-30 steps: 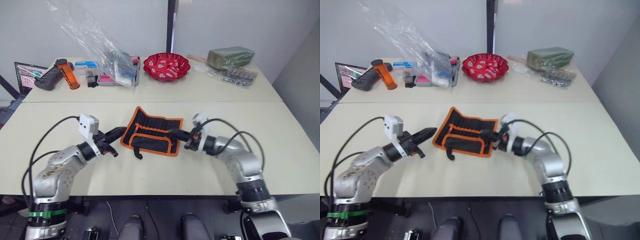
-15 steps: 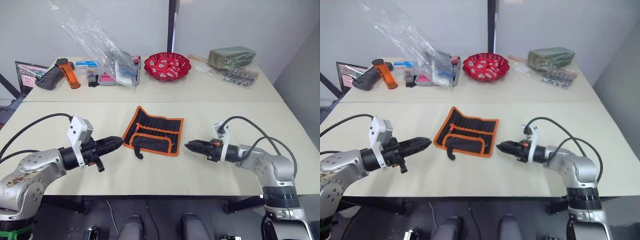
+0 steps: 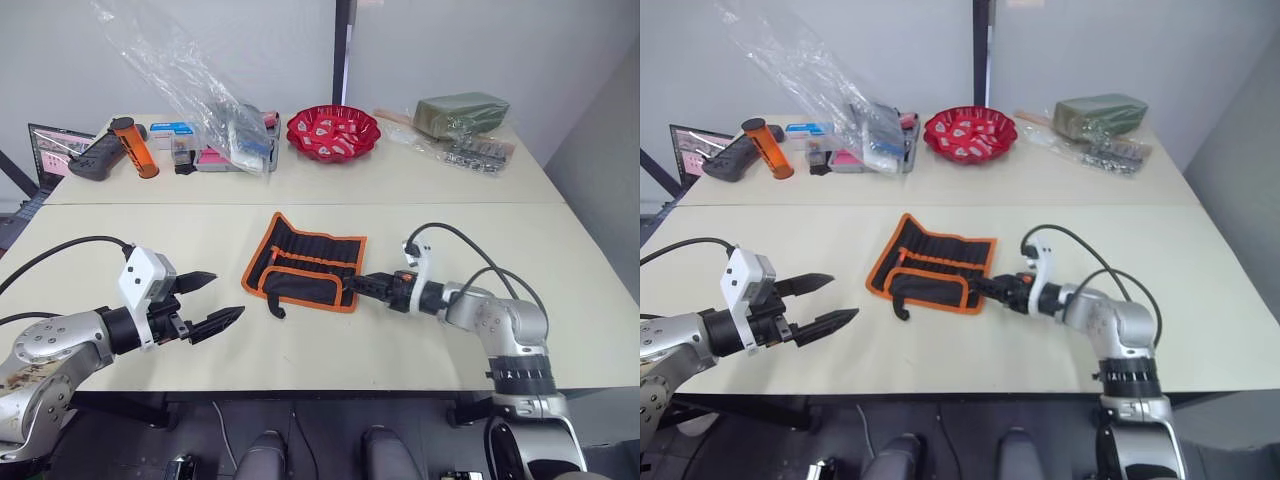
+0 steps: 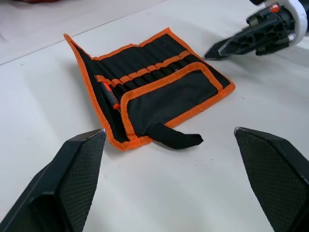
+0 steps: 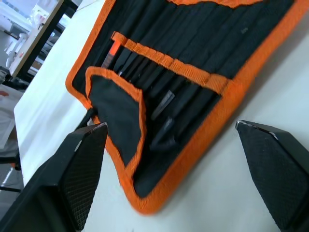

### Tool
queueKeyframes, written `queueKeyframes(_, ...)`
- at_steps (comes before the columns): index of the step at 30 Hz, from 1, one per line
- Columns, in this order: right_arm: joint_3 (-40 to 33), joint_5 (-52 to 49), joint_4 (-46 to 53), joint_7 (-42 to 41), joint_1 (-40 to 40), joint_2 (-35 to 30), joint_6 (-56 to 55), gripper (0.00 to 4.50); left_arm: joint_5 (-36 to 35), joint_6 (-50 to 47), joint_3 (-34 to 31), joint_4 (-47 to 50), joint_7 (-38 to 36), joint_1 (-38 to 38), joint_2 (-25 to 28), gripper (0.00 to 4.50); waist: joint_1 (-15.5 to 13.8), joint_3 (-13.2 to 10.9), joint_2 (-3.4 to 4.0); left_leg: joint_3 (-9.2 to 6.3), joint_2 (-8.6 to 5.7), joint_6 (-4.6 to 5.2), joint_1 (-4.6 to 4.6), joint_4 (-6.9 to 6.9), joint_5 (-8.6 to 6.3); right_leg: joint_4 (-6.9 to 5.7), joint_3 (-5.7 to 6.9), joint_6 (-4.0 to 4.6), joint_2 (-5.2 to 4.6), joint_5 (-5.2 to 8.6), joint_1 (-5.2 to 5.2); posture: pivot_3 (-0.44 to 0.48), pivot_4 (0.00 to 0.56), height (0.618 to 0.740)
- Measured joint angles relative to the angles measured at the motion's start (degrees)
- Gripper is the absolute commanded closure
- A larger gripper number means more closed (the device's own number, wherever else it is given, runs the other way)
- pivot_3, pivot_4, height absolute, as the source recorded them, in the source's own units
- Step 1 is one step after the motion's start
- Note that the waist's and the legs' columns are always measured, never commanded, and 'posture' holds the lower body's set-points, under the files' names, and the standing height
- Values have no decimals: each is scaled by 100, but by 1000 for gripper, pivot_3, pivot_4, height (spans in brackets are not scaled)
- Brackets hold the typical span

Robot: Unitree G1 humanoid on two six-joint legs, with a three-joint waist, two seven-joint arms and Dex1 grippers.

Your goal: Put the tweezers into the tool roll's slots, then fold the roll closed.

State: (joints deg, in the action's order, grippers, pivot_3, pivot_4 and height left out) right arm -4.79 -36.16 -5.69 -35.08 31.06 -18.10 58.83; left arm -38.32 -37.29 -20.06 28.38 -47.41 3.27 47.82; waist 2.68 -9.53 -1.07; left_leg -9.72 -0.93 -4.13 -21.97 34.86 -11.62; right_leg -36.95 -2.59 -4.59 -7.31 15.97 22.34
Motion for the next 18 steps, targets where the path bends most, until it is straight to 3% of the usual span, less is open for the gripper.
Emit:
queueKeyframes(4, 28, 43, -191, 68, 158, 198, 14, 0, 36, 5, 9, 1, 5, -2, 0, 20, 12, 0, 0, 0, 0, 0, 2, -1, 0, 0, 0, 0, 0, 0, 0, 0, 150, 740)
queueKeyframes(7, -59, -17, -339, 128, 236, 339, 175, 818, 96, 6, 29, 2, 23, -5, 0, 0, 25, 0, 0, 0, 1, 0, 5, -3, 0, -3, 0, 1, 0, 0, 0, 0, 150, 740)
queueKeyframes(10, -147, -82, -403, 161, 245, 370, 287, 818, 129, 5, 31, 2, 59, -5, -1, 0, 24, 0, 0, 0, 1, 0, 3, -3, 0, -2, 0, 1, 0, 0, 0, 0, 150, 740)
queueKeyframes(13, -336, -156, -525, 203, 298, 394, 423, 1569, 158, 5, 31, 5, 84, 8, -5, 0, 11, 0, 1, 0, 1, 0, 2, -2, 0, -2, 0, 1, 0, 0, 0, 0, 150, 740)
queueKeyframes(18, -540, -366, -582, 231, 301, 375, 824, 3329, 230, 10, 31, 5, 95, 50, -16, 0, 7, -1, 2, 0, 1, 0, -1, -2, 0, -2, 0, 1, 0, -1, 2, 0, 150, 740)
